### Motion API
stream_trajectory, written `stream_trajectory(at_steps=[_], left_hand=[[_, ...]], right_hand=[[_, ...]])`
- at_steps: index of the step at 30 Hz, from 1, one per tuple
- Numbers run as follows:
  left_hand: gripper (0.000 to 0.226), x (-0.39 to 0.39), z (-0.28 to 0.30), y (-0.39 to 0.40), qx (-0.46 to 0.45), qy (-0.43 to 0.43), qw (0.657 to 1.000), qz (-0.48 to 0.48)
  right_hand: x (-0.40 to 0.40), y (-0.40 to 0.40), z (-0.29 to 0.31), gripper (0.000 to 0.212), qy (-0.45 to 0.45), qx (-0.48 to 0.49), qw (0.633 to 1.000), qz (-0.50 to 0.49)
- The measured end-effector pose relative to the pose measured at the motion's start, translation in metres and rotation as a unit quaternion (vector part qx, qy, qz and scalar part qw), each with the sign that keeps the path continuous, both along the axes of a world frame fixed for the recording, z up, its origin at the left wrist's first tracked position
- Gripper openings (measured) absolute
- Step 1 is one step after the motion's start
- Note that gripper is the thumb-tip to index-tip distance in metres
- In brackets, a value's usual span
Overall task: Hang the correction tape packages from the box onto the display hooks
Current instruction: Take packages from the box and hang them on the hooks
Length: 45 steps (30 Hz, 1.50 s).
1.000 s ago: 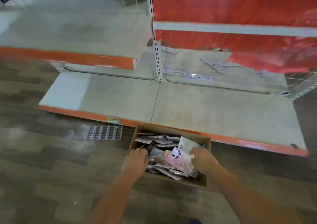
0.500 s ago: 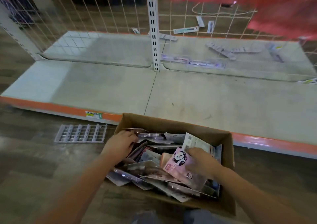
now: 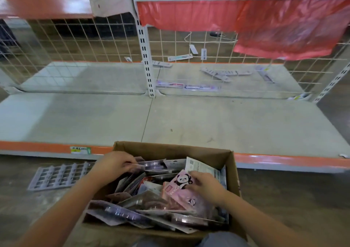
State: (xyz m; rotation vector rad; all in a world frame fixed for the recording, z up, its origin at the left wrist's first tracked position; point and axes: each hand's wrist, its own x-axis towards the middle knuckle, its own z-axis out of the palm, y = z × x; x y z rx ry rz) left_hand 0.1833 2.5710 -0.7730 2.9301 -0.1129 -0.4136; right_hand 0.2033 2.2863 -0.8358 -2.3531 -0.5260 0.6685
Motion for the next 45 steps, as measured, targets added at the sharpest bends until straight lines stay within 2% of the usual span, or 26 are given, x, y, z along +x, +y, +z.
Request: stream_trajectory(at_steps=[1, 3, 5, 8, 12, 14, 17, 19, 21, 25, 27, 30, 32, 35, 37, 39, 42, 45], left_hand=[[0.017, 0.001, 0.007, -0.001, -0.044, 0.000, 0.999, 0.011], [0.017, 0.003, 0.020, -0.008, -0.152, -0.001, 0.987, 0.051], [0.016, 0.009, 0.028, -0.016, -0.225, 0.002, 0.971, 0.078], [0.017, 0.016, 0.020, -0.030, -0.280, 0.030, 0.953, 0.109], [0.004, 0.019, -0.002, -0.046, -0.357, 0.059, 0.915, 0.177], [0.011, 0.020, -0.008, -0.047, -0.368, 0.075, 0.906, 0.194], [0.013, 0.019, -0.015, -0.042, -0.307, 0.121, 0.934, 0.137], [0.010, 0.018, -0.017, -0.039, -0.255, 0.134, 0.952, 0.107], [0.008, 0.019, -0.017, -0.036, -0.238, 0.126, 0.957, 0.106], [0.005, 0.022, -0.013, -0.033, -0.261, 0.094, 0.949, 0.147], [0.006, 0.024, -0.012, -0.032, -0.301, 0.083, 0.927, 0.205], [0.017, 0.028, -0.010, -0.032, -0.431, 0.088, 0.847, 0.297], [0.020, 0.030, -0.009, -0.037, -0.505, 0.090, 0.793, 0.328], [0.030, 0.036, -0.010, -0.049, -0.565, 0.062, 0.754, 0.330], [0.034, 0.039, -0.013, -0.057, -0.581, 0.060, 0.752, 0.306], [0.034, 0.038, -0.014, -0.067, -0.569, 0.080, 0.770, 0.277], [0.038, 0.034, -0.025, -0.081, -0.487, 0.132, 0.827, 0.250], [0.064, 0.030, -0.036, -0.093, -0.404, 0.178, 0.865, 0.237]], right_hand=[[0.002, 0.000, 0.004, 0.007, 0.010, 0.036, 0.999, -0.027], [0.009, 0.000, 0.018, 0.015, 0.030, 0.094, 0.991, -0.086], [0.016, 0.001, 0.026, 0.007, 0.054, 0.133, 0.981, -0.129], [0.019, 0.001, 0.025, 0.021, 0.056, 0.094, 0.987, -0.118], [0.007, 0.000, 0.011, 0.015, 0.065, 0.049, 0.992, -0.091], [-0.001, -0.002, 0.006, 0.022, 0.077, 0.037, 0.993, -0.084], [-0.007, -0.009, -0.001, 0.015, 0.121, 0.070, 0.985, -0.102], [-0.008, -0.016, -0.001, 0.040, 0.157, 0.080, 0.981, -0.088], [-0.009, -0.020, 0.000, 0.053, 0.170, 0.062, 0.982, -0.061], [-0.004, -0.021, -0.002, 0.043, 0.161, 0.103, 0.978, -0.087], [0.001, -0.021, -0.001, 0.038, 0.173, 0.145, 0.967, -0.118], [0.010, -0.023, 0.007, 0.039, 0.220, 0.228, 0.933, -0.173], [0.017, -0.023, 0.013, 0.036, 0.252, 0.277, 0.905, -0.200], [0.026, -0.022, 0.020, 0.027, 0.283, 0.334, 0.872, -0.219], [0.030, -0.022, 0.021, 0.026, 0.295, 0.358, 0.857, -0.223], [0.031, -0.022, 0.018, 0.028, 0.296, 0.358, 0.856, -0.228], [0.028, -0.023, 0.009, 0.029, 0.277, 0.329, 0.871, -0.236], [0.022, -0.023, 0.000, 0.026, 0.273, 0.313, 0.876, -0.243]])
